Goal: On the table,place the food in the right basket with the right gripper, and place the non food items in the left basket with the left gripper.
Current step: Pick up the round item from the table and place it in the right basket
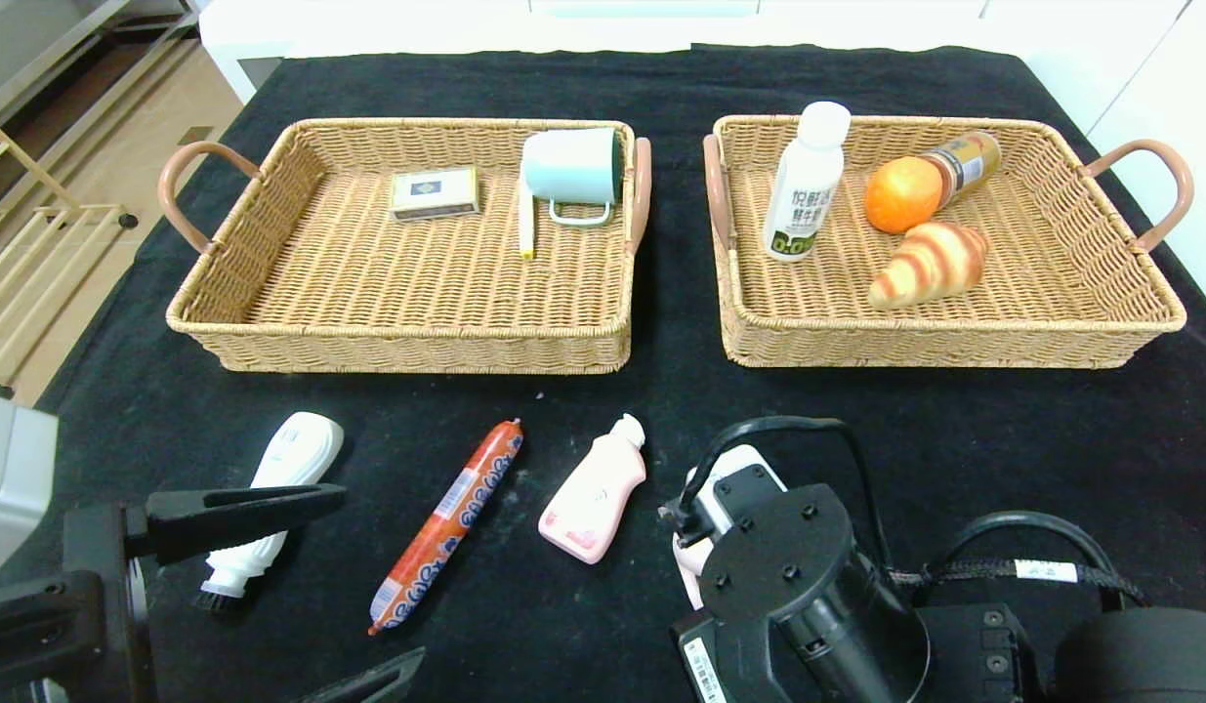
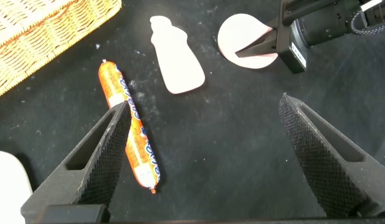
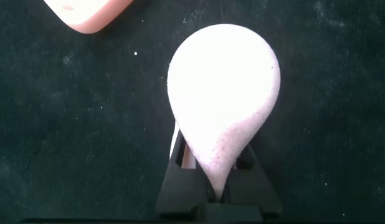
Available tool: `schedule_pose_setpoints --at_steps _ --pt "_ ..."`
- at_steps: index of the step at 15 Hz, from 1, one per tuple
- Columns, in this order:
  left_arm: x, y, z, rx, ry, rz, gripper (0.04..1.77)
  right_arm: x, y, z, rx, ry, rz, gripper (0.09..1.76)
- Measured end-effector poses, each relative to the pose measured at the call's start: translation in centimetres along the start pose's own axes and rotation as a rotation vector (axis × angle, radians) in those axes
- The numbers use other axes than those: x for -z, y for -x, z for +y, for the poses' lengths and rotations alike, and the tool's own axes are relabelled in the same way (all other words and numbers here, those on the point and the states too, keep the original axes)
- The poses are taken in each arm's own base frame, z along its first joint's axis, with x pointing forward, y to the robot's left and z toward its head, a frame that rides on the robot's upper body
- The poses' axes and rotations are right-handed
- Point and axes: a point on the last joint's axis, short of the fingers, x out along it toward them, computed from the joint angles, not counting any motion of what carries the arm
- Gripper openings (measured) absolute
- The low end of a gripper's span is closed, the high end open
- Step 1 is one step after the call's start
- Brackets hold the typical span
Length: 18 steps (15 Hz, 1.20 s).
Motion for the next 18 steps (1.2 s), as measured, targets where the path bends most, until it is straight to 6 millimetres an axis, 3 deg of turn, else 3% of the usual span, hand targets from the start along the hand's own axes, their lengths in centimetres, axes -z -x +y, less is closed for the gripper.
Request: schedule_pose_setpoints --at_steps 5,10,18 --pt "0.0 0.0 0.0 0.0 0.0 0.0 1.72 0.0 0.2 -0.1 0.0 -0.002 -0.001 0.17" --pt "0.0 0.0 0.0 -0.001 -0.001 -0.001 1.72 -1.1 1.9 -1.6 0.01 -0.012 -0.019 0.17" --pt "0.0 -0.1 0.0 -0.006 -0.009 0.0 1.72 -4.9 3.3 -9.4 0.191 -0.093 -0.13 0.17"
